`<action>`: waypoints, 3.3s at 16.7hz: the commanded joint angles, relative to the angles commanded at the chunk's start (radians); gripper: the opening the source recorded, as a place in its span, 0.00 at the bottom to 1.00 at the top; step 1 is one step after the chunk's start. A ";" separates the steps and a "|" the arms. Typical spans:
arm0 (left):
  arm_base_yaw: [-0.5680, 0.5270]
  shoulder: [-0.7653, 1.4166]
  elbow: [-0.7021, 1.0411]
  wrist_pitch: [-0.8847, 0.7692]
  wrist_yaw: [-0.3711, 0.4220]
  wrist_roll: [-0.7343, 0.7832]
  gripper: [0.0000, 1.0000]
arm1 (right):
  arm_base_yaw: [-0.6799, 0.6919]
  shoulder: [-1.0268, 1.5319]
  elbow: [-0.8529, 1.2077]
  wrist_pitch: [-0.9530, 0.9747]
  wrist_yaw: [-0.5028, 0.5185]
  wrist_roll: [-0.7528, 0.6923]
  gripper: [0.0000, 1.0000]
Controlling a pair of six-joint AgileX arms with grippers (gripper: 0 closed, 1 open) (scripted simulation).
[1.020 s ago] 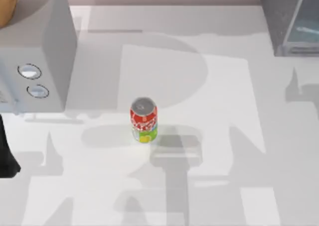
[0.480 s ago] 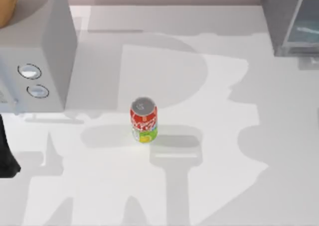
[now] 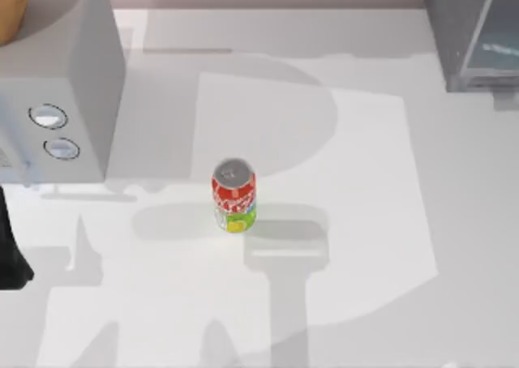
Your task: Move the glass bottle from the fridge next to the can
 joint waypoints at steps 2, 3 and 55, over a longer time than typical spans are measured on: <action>0.000 0.000 0.000 0.000 0.000 0.000 1.00 | 0.005 -0.002 -0.005 -0.003 0.001 0.000 1.00; 0.000 0.000 0.000 0.000 0.000 0.000 1.00 | 0.005 -0.001 -0.001 -0.004 0.002 0.000 1.00; 0.000 0.000 0.000 0.000 0.000 0.000 1.00 | 0.012 -0.032 0.241 -0.266 0.019 0.003 0.00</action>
